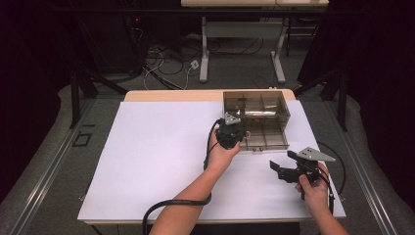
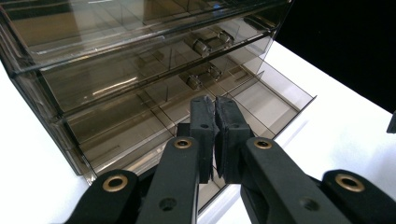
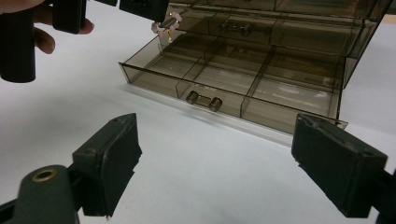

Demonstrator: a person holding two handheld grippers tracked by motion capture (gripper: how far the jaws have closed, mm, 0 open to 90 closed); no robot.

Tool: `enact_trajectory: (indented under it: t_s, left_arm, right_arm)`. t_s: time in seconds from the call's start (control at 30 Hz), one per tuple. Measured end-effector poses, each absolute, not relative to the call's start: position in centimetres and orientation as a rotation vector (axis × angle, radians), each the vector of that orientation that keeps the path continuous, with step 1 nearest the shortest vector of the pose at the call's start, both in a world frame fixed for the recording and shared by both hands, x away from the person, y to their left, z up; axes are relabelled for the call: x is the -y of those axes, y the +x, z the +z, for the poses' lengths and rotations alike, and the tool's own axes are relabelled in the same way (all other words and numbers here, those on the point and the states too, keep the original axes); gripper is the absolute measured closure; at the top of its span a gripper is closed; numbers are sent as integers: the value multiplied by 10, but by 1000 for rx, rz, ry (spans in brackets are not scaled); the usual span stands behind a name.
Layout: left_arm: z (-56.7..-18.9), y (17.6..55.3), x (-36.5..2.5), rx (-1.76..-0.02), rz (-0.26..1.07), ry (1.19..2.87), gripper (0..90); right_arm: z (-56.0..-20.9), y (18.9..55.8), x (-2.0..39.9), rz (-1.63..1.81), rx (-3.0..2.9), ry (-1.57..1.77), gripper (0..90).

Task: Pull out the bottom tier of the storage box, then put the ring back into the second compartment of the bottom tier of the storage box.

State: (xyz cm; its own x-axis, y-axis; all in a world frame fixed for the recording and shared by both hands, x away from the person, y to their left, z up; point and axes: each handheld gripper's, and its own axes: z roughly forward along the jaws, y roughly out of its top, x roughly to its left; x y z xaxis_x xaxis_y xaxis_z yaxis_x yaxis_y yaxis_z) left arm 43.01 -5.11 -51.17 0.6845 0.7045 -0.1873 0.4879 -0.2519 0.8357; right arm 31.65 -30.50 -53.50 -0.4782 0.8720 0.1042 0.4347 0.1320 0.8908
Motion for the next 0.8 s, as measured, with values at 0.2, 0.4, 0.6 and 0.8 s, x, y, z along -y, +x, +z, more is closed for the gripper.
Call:
enact_trajectory:
  t_s: [0.2, 0.4, 0.6, 0.8]
  left_arm:
    - [-518, 431, 55, -942, 263, 1915, 871]
    - [-524, 432, 60, -942, 264, 1926, 871]
    - [-528, 432, 66, -941, 259, 1932, 871]
    - [-531, 431, 75, -933, 257, 1944, 871]
  right_arm:
    - [-536, 317, 305, 1306, -1972, 1260, 148]
    - [-535, 317, 306, 1306, -1970, 1263, 148]
    - [-536, 317, 306, 1307, -1975, 1252, 148]
    - [-536, 317, 305, 1307, -1976, 1260, 148]
